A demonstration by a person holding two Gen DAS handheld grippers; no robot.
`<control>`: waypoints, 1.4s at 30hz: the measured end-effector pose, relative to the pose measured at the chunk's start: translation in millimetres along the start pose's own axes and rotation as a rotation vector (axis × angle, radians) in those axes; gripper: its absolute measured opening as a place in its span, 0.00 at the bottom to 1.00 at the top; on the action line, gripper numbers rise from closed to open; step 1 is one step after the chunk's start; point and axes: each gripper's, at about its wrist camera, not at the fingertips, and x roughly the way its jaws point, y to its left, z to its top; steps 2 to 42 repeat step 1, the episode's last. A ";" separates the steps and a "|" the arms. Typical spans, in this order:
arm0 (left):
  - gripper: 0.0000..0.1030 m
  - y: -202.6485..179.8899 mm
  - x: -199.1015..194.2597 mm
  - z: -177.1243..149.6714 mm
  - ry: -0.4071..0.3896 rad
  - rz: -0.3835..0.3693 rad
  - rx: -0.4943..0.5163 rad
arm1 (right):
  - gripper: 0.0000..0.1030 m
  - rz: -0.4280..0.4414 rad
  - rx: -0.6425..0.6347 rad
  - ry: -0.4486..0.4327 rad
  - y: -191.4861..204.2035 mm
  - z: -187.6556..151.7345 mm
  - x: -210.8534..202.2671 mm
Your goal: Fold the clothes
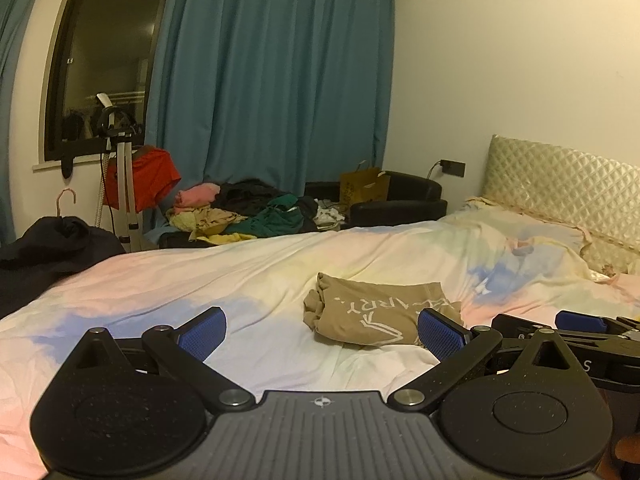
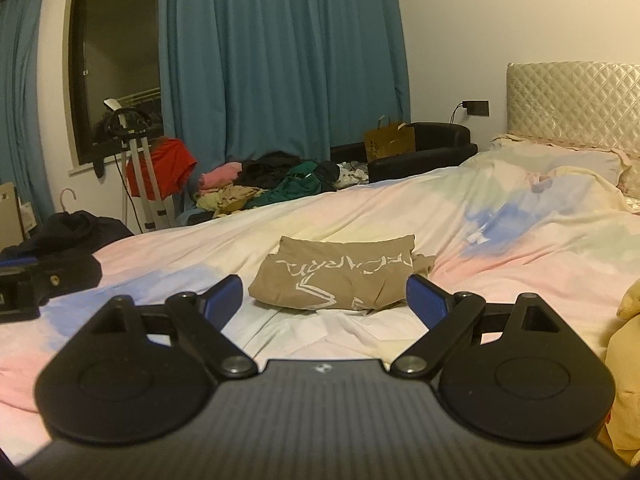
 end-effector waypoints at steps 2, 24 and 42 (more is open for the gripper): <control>1.00 0.2 -0.1 0.0 -0.004 0.000 0.001 | 0.88 -0.001 -0.001 0.005 0.2 -0.4 0.5; 1.00 0.2 -0.1 0.0 -0.004 0.000 0.001 | 0.88 -0.001 -0.001 0.005 0.2 -0.4 0.5; 1.00 0.2 -0.1 0.0 -0.004 0.000 0.001 | 0.88 -0.001 -0.001 0.005 0.2 -0.4 0.5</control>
